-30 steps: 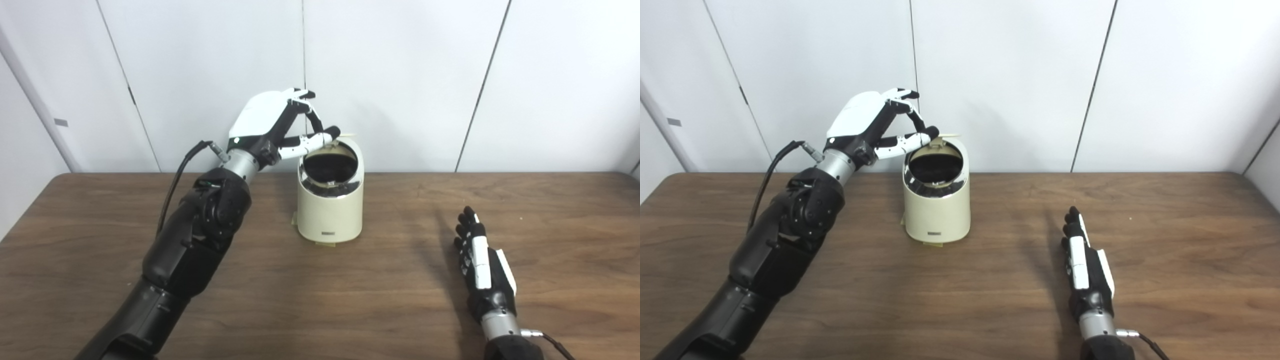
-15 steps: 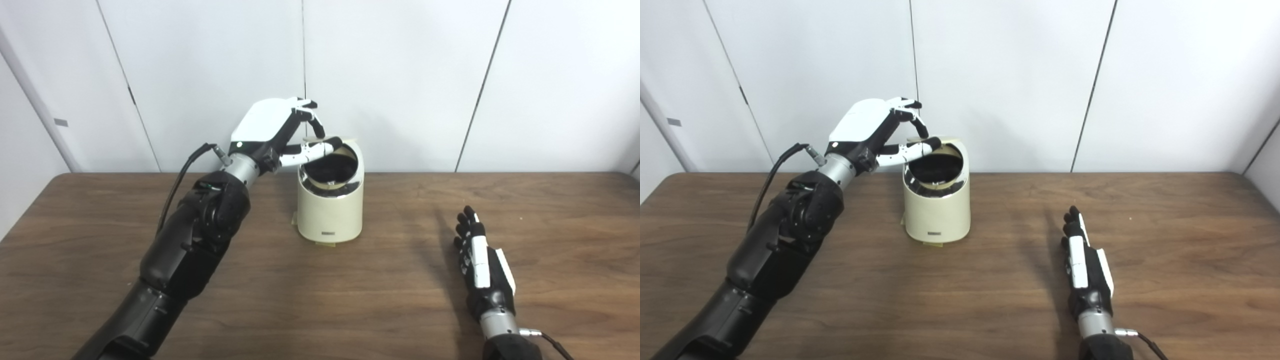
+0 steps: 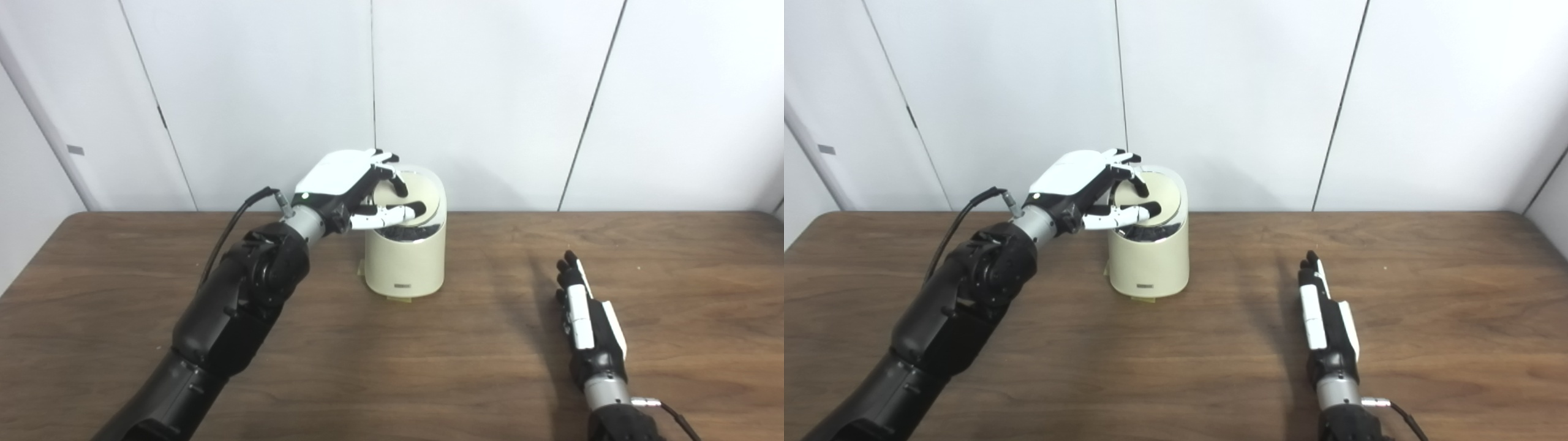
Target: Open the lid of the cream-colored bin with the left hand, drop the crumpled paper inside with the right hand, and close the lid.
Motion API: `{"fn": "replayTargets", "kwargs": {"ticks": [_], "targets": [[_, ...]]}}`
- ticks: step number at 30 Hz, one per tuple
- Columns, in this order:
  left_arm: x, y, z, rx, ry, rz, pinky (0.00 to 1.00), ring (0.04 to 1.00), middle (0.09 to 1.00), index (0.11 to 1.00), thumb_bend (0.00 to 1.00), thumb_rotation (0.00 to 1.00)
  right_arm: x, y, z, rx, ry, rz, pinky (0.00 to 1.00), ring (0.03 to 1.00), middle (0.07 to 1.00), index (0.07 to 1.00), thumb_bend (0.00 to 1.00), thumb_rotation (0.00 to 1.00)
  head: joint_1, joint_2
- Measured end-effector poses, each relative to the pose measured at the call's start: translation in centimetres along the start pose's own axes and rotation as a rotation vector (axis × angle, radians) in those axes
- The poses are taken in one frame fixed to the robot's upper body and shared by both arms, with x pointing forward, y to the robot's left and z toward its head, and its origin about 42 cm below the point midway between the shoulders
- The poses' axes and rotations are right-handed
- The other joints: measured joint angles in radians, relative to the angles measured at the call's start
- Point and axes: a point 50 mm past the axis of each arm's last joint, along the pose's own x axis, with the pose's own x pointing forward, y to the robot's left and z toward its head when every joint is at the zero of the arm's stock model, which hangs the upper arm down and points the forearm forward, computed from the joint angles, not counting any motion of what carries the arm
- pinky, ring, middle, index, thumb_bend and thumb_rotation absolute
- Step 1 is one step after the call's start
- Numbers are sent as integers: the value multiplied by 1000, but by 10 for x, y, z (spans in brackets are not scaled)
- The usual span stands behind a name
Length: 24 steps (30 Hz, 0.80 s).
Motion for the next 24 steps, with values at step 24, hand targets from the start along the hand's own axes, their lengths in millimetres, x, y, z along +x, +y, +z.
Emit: {"fn": "replayTargets", "kwargs": {"ticks": [24], "targets": [[-2, -15, 6, 470, -123, -2, 1000, 1000, 998, 706, 648, 983, -1, 1, 0, -136, -17, -43, 928, 970, 951, 1000, 644, 1000, -14, 3]]}}
